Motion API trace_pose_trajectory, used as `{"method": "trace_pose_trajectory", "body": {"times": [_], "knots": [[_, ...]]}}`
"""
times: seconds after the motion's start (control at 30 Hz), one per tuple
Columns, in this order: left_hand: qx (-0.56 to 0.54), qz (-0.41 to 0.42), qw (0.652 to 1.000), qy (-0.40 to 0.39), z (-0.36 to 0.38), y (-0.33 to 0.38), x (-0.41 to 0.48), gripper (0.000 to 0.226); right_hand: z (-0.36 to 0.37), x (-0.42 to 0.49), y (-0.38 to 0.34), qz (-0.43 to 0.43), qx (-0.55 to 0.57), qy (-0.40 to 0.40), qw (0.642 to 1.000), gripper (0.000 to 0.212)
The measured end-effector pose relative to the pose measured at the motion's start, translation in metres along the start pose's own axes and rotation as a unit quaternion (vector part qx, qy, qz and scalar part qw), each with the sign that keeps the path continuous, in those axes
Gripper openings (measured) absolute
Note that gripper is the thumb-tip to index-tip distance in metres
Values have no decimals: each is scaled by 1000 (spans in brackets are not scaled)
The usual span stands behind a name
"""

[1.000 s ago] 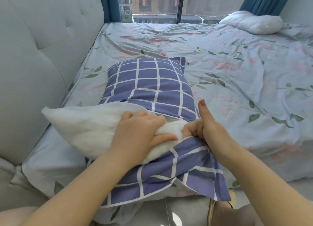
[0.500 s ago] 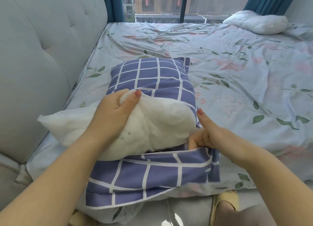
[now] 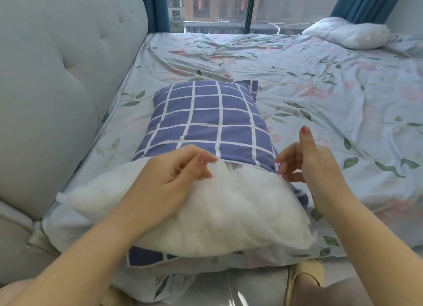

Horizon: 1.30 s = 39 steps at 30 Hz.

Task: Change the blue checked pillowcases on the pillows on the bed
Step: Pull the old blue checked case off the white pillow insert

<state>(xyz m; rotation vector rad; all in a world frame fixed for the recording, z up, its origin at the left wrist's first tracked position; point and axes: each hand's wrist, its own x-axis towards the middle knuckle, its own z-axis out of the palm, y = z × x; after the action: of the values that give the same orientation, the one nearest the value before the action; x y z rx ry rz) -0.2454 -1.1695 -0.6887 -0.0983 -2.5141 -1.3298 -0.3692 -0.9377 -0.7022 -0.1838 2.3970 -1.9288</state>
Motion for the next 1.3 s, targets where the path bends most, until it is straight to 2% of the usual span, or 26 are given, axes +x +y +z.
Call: {"method": "trace_pose_trajectory", "body": {"times": [0.07,0.13,0.2,0.3,0.4,0.5,0.57,0.67,0.7,0.77,0.83,0.87,0.93,1.03,1.1,1.2,1.3], "knots": [[13,-21,998,54,-12,-5,3,43,1,3,3,-3,-4,-4,1000,68],[92,-55,986,130,-26,-20,9,46,4,3,6,-24,-24,-1,999,64],[177,-104,967,148,-37,-35,12,51,7,-1,8,-62,-54,-8,997,63],[181,-194,960,92,-39,-45,10,51,15,-9,6,-129,-77,-60,987,60],[180,-145,971,67,-29,-44,5,45,24,-18,0,-177,-57,-152,971,54],[141,-122,981,58,-16,-34,-4,57,33,-26,-1,-196,-53,-251,946,53],[82,-167,982,20,-11,-23,-10,64,39,-30,1,-221,-86,-296,925,56],[24,-251,967,-42,-13,-11,-8,80,50,-34,4,-257,-128,-327,900,63],[8,-269,963,-32,-16,-13,-5,85,54,-34,5,-267,-141,-328,895,66],[-26,-290,955,52,-26,-20,1,86,62,-35,8,-286,-169,-320,887,69],[19,-271,951,150,-38,-32,5,67,70,-39,10,-328,-201,-297,874,69],[54,-253,951,169,-42,-41,6,53,74,-41,12,-355,-216,-279,866,67],[92,-249,953,143,-45,-59,10,38,81,-45,14,-399,-232,-245,852,62],[15,-350,933,78,-38,-69,13,55,90,-44,16,-436,-251,-221,836,60],[-19,-374,926,53,-32,-67,16,69,96,-42,16,-452,-265,-218,823,61],[-90,-382,917,72,-30,-63,19,77,104,-40,19,-468,-300,-210,805,62],[-132,-380,912,79,-27,-62,21,70,117,-40,23,-442,-303,-198,821,63]]}}
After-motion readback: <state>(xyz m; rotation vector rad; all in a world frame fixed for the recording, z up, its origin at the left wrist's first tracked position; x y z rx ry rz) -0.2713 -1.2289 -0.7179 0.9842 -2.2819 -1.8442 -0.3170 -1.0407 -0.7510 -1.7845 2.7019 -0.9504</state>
